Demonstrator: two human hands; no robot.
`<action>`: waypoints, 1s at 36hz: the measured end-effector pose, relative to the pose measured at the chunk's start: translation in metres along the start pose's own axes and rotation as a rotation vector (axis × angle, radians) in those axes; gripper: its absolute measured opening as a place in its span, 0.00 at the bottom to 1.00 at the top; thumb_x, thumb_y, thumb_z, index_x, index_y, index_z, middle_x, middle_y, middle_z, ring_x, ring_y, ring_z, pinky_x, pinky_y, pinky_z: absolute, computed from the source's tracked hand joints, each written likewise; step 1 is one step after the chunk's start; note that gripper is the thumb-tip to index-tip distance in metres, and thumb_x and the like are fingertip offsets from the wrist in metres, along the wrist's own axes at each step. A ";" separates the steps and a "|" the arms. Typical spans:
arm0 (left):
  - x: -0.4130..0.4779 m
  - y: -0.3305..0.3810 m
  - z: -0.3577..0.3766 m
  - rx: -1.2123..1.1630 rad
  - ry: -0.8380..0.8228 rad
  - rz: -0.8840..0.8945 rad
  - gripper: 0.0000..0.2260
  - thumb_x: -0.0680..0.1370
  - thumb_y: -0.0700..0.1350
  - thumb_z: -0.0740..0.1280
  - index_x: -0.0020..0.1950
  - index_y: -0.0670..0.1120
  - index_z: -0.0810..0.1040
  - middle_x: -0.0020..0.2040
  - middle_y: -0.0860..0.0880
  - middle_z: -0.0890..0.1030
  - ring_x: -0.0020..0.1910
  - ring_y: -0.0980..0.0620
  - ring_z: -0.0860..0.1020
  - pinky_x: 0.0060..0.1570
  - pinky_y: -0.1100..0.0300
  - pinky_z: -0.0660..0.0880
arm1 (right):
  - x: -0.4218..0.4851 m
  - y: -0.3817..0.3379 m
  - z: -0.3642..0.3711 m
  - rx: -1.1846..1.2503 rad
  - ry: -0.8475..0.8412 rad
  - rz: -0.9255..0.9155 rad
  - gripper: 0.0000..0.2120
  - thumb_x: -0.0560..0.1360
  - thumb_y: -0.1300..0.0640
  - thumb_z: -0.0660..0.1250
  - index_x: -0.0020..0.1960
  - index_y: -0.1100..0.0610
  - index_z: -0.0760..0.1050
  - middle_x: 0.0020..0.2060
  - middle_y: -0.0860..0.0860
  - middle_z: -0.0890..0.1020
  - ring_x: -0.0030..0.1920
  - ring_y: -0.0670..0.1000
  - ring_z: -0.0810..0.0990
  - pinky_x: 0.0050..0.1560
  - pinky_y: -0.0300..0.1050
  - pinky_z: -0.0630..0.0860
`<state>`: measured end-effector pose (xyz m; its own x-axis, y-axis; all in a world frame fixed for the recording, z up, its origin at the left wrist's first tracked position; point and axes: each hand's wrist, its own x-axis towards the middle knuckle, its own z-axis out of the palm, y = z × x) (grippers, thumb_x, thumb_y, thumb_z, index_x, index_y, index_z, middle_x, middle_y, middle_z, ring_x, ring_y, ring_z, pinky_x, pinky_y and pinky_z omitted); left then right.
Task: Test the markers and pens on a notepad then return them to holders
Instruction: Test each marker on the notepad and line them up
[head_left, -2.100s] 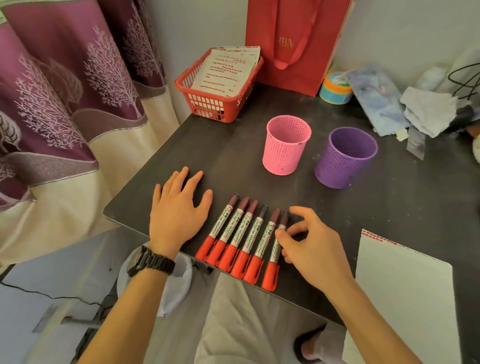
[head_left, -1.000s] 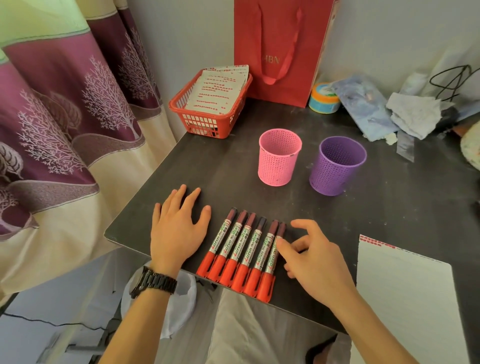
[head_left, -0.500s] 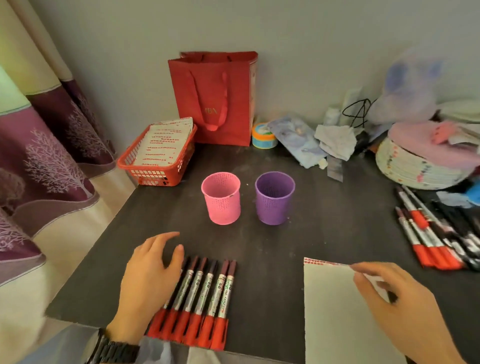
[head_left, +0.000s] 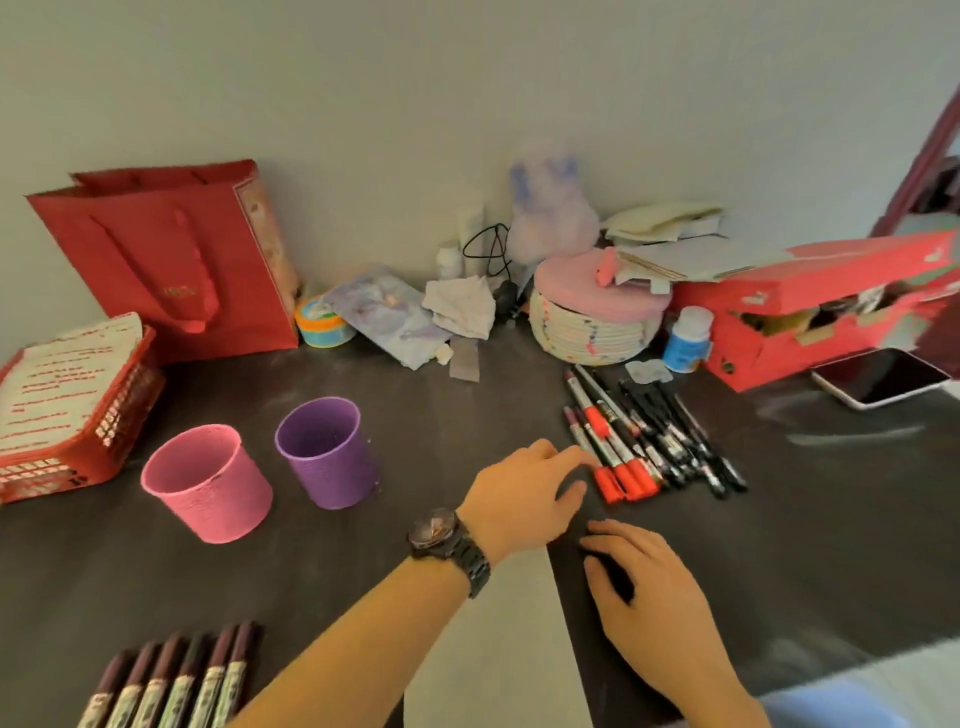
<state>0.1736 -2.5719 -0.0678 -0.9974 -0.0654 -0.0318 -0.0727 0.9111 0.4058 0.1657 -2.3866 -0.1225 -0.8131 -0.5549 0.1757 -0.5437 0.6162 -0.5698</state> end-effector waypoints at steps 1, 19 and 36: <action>0.011 0.004 0.003 0.010 -0.015 0.011 0.14 0.83 0.57 0.55 0.69 0.64 0.66 0.55 0.53 0.73 0.53 0.50 0.76 0.48 0.52 0.77 | 0.001 0.001 0.000 0.012 -0.002 0.009 0.10 0.78 0.51 0.70 0.58 0.42 0.82 0.60 0.32 0.77 0.63 0.31 0.67 0.66 0.32 0.63; 0.008 -0.017 -0.012 -0.156 -0.034 -0.273 0.06 0.81 0.54 0.62 0.54 0.55 0.67 0.49 0.53 0.80 0.44 0.51 0.80 0.46 0.50 0.79 | 0.000 0.008 -0.001 0.104 0.005 0.020 0.07 0.78 0.47 0.67 0.55 0.37 0.80 0.54 0.27 0.75 0.61 0.28 0.70 0.62 0.27 0.65; -0.170 0.019 0.022 -0.541 0.343 -0.302 0.20 0.79 0.65 0.51 0.41 0.54 0.73 0.33 0.61 0.76 0.31 0.57 0.71 0.31 0.65 0.64 | -0.022 -0.130 -0.006 1.871 -0.040 0.593 0.15 0.73 0.45 0.67 0.34 0.54 0.74 0.30 0.50 0.71 0.30 0.50 0.74 0.40 0.47 0.71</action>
<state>0.3419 -2.5348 -0.0744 -0.8714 -0.4891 0.0391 -0.2483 0.5083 0.8246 0.2531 -2.4516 -0.0475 -0.7604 -0.5623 -0.3250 0.6378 -0.5526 -0.5364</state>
